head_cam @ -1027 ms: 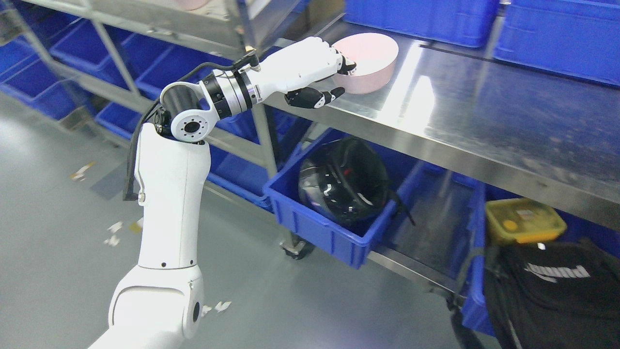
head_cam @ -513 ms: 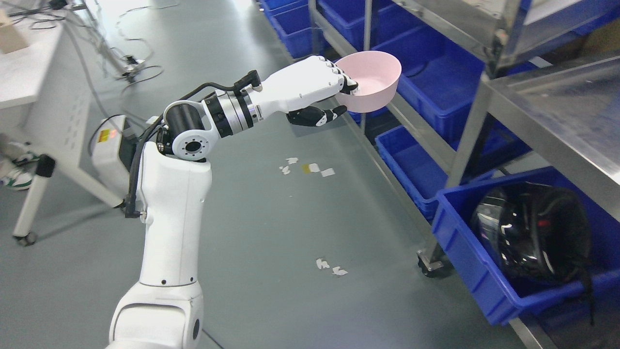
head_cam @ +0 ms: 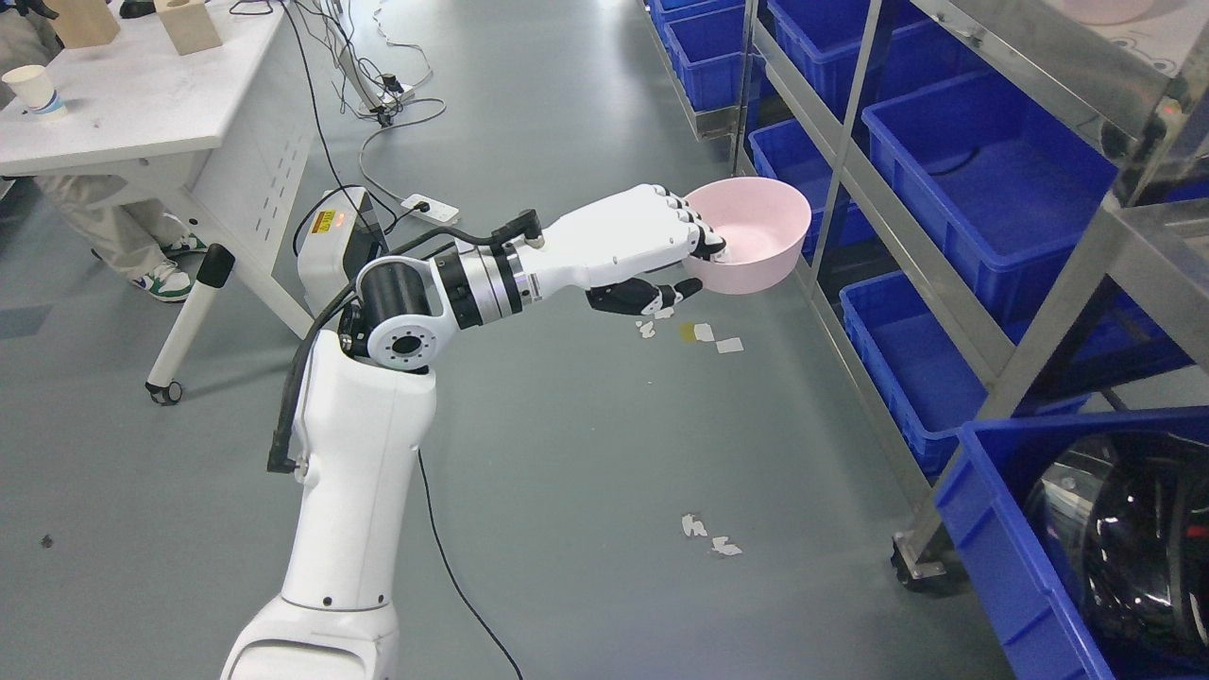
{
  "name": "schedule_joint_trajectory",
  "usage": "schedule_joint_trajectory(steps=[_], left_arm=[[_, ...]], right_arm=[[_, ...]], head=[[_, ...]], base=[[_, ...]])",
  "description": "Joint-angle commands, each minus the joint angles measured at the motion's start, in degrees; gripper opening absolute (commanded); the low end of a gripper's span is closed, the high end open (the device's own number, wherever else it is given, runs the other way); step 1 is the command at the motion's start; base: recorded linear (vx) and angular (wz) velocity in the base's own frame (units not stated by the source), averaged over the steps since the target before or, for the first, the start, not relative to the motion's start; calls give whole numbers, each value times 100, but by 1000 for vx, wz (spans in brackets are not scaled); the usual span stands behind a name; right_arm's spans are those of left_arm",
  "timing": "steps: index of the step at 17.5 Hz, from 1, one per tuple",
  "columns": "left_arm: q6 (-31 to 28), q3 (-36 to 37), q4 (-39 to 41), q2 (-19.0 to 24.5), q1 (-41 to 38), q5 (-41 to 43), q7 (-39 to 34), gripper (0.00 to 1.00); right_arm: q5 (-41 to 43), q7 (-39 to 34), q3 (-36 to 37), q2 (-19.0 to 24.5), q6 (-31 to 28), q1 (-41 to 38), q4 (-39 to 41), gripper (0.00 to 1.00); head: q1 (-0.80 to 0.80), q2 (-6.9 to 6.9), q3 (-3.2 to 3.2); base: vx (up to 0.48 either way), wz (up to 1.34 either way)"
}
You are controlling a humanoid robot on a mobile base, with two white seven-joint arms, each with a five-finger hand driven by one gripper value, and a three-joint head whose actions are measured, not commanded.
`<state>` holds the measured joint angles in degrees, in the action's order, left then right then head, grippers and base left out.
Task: Stack pink IKEA bowl on shelf middle layer
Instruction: 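Hold the pink bowl in the left hand while the robot drives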
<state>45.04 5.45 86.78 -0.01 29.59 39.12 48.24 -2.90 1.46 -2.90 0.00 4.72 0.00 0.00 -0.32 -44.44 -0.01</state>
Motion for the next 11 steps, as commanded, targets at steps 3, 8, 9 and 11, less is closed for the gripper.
schedule_joint_trajectory(steps=[3,8,9,11], left_arm=[[-4,184,287,101,-156,-19,1,3],[-4,166,305,101,-156,-19,1,3],[-4,166,305,101,-156,-19,1,3],[-4,166,305,101,-156,-19,1,3]], right_arm=[[0,4,0,-100,2,-123,100,100],[0,4,0,-100,2,-123,100,100],[0,4,0,-100,2,-123,100,100],[0,4,0,-100,2,-123,100,100]], head=[[0,0,0],[0,-1,0],[0,-1,0],[0,-1,0]], base=[[118,158],[203,78],[249,95],[250,115]])
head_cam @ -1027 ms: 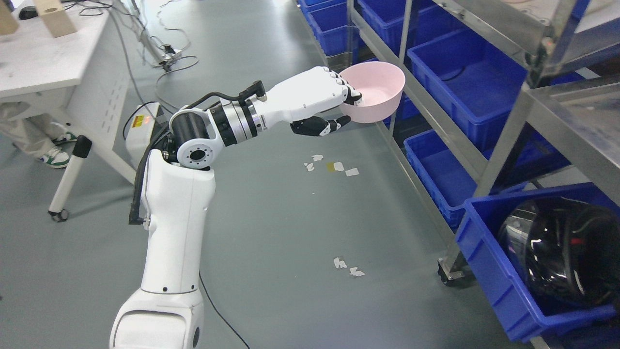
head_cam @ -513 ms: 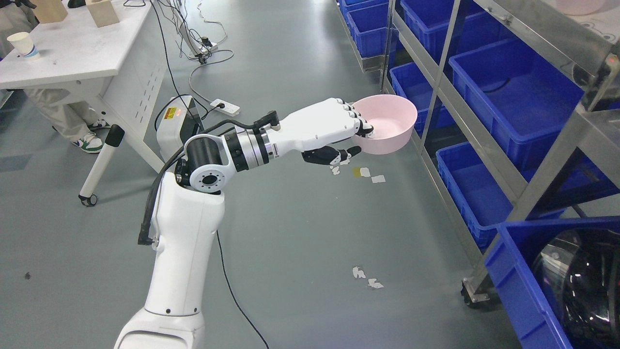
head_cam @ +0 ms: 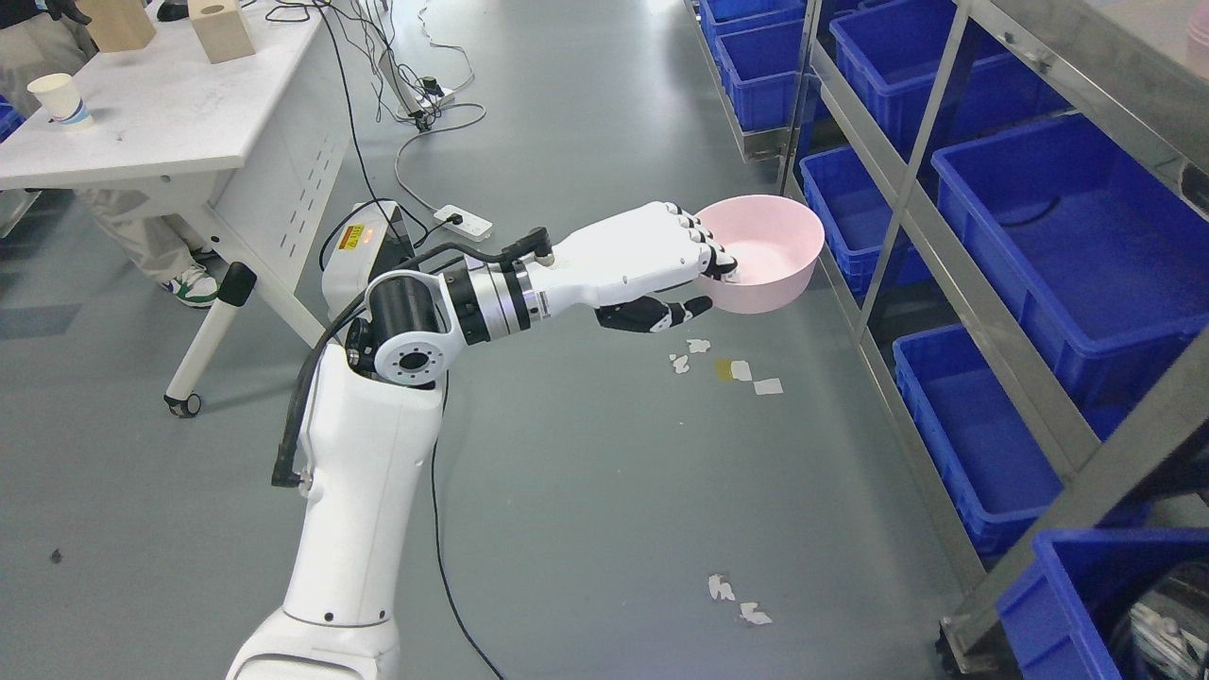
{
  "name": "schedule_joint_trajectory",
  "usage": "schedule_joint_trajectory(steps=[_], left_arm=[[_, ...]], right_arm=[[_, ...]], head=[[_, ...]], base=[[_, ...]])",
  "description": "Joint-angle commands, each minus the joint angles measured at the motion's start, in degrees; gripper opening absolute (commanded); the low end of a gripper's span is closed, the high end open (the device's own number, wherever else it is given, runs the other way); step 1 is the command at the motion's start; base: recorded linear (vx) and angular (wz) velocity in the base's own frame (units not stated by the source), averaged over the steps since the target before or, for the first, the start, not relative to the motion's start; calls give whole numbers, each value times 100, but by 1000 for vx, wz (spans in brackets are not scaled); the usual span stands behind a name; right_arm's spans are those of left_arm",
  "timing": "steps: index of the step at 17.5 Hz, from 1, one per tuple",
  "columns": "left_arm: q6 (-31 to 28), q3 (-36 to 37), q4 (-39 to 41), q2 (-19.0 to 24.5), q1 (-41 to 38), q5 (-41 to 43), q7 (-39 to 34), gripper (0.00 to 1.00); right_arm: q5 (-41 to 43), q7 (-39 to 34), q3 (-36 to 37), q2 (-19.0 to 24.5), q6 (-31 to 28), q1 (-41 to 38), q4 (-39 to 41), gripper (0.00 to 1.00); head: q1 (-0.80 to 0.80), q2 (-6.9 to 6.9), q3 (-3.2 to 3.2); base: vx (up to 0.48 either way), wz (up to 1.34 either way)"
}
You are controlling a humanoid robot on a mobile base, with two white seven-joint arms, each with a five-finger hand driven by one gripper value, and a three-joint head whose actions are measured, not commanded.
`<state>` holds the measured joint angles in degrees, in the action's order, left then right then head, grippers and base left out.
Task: Stack pink IKEA bowl on shelf middle layer
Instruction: 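Hold the pink bowl in the left hand while the robot drives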
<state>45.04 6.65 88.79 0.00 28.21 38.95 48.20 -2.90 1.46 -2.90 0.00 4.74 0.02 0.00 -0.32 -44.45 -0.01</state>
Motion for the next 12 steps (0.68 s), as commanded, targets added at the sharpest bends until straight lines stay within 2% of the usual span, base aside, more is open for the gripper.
schedule_joint_trajectory(steps=[1,12], left_arm=[[-4,47,112,100,-17,-2,5,3],[-4,-14,112,100,53,-10,5,3]], right_arm=[[0,4,0,-100,1,-125,100,100],[0,4,0,-100,1,-125,100,100]], head=[[0,0,0],[0,0,0]], base=[[250,136],[247,112]])
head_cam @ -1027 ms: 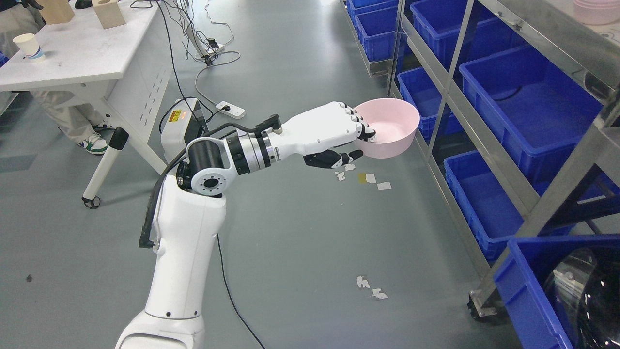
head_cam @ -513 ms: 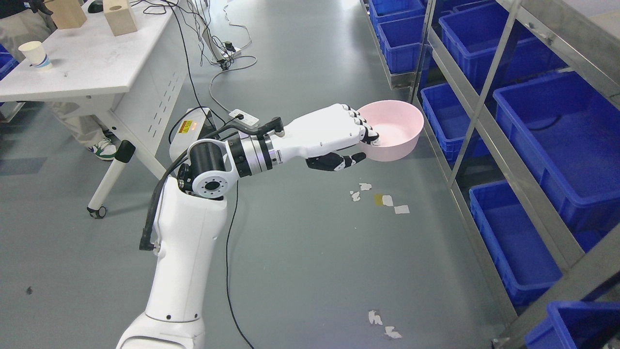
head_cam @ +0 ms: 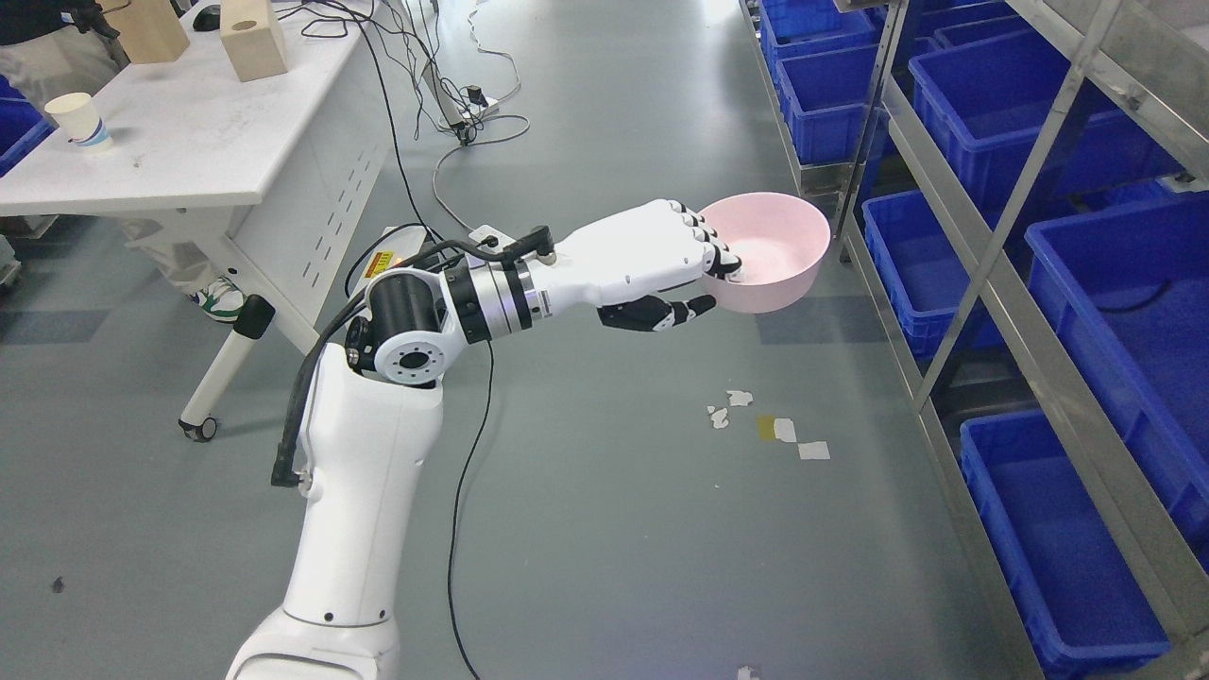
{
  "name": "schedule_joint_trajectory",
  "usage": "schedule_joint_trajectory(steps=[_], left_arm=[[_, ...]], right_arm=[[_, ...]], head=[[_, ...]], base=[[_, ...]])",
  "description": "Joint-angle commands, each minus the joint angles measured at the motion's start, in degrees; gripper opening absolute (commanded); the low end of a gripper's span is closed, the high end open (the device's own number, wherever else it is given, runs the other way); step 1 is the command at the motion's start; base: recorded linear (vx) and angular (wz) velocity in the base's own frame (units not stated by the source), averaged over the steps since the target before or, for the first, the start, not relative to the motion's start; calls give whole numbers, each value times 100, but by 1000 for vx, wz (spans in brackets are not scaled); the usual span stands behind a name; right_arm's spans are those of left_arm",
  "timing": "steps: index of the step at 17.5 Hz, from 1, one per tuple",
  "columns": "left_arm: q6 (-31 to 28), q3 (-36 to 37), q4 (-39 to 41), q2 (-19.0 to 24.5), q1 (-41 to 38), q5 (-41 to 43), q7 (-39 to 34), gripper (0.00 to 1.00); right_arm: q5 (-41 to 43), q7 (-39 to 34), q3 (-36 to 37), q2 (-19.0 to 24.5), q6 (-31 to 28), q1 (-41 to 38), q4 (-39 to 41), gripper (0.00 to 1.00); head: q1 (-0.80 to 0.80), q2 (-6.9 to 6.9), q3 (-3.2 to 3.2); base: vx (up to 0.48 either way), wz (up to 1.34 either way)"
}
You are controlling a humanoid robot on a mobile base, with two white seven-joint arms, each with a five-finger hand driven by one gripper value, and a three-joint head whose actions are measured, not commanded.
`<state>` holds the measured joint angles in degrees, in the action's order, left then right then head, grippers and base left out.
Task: Stack pink IKEA bowl on shelf middle layer
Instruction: 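Hold the pink bowl in the left hand while the robot drives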
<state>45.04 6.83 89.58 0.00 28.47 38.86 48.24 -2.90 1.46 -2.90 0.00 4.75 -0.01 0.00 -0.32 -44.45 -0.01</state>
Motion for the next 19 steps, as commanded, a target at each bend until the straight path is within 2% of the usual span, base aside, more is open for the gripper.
schedule_joint_trajectory(steps=[1,19], left_arm=[[-4,-41,33,100,27,-2,2,4],[-4,-102,16,100,414,-63,10,4]], right_arm=[[0,4,0,-100,-1,-122,100,100],[0,4,0,-100,-1,-122,100,100]], head=[[0,0,0],[0,0,0]], base=[[240,107],[243,1]])
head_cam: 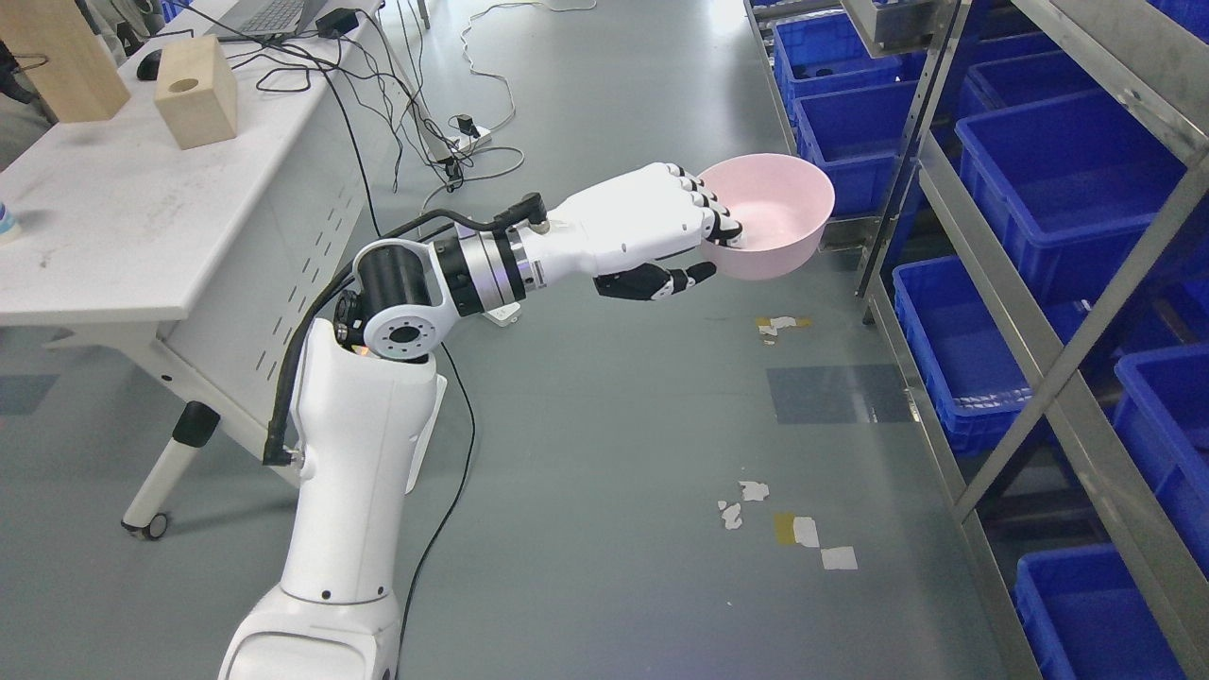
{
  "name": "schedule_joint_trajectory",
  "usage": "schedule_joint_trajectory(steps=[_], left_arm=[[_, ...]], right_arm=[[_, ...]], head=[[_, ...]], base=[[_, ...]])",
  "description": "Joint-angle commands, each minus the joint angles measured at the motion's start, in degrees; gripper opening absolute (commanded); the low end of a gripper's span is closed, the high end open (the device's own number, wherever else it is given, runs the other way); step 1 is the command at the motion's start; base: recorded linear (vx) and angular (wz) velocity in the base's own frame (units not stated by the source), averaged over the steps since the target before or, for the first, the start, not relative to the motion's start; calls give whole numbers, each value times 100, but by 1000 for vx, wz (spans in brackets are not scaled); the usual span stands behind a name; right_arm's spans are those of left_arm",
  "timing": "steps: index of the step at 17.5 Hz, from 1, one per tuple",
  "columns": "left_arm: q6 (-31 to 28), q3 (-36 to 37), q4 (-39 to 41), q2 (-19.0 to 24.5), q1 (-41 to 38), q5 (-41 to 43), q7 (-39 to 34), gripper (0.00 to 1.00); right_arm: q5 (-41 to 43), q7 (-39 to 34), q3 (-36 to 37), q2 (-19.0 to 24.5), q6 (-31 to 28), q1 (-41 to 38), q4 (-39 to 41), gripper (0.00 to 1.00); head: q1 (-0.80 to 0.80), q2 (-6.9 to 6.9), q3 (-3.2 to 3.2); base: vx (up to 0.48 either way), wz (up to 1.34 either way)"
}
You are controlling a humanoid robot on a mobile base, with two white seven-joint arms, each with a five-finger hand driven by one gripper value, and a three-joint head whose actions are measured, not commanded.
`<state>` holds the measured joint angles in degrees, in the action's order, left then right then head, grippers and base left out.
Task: Stack pink IKEA bowl on shelf middle layer
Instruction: 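Hold the pink bowl in the left hand while the robot drives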
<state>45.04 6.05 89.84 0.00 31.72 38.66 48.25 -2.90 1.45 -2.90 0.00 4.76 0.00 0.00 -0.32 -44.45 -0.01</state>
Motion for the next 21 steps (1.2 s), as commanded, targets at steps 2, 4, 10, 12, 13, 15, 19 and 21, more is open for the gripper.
schedule_joint_trajectory(steps=[2,4,10,12,13,15,19,21], left_arm=[[-4,-95,-19,100,88,-130,18,4],[-4,-86,-19,100,97,-130,9,4],[-31,-86,-19,100,220,-174,9,4],[-31,-95,-19,100,211,-174,18,4],[-31,-104,-19,100,211,-183,18,4],[-39,-52,-27,100,238,-192,27,4],[-154,-25,-27,100,317,-201,18,4],[-171,1,-36,100,317,-201,18,4]], right_arm=[[0,4,0,-100,-2,-123,100,100],[0,4,0,-100,-2,-123,100,100],[0,4,0,-100,-2,-123,100,100],[0,4,0,-100,-2,-123,100,100],[0,4,0,-100,-2,-123,100,100],[0,4,0,-100,-2,-123,100,100],[0,4,0,-100,-2,-123,100,100],[0,4,0,-100,-2,-123,100,100]], head=[[0,0,0],[0,0,0],[0,0,0],[0,0,0],[0,0,0],[0,0,0],[0,0,0],[0,0,0]], base=[[281,-52],[275,26],[250,81],[244,23],[254,10],[200,-37],[219,-76],[170,-89]])
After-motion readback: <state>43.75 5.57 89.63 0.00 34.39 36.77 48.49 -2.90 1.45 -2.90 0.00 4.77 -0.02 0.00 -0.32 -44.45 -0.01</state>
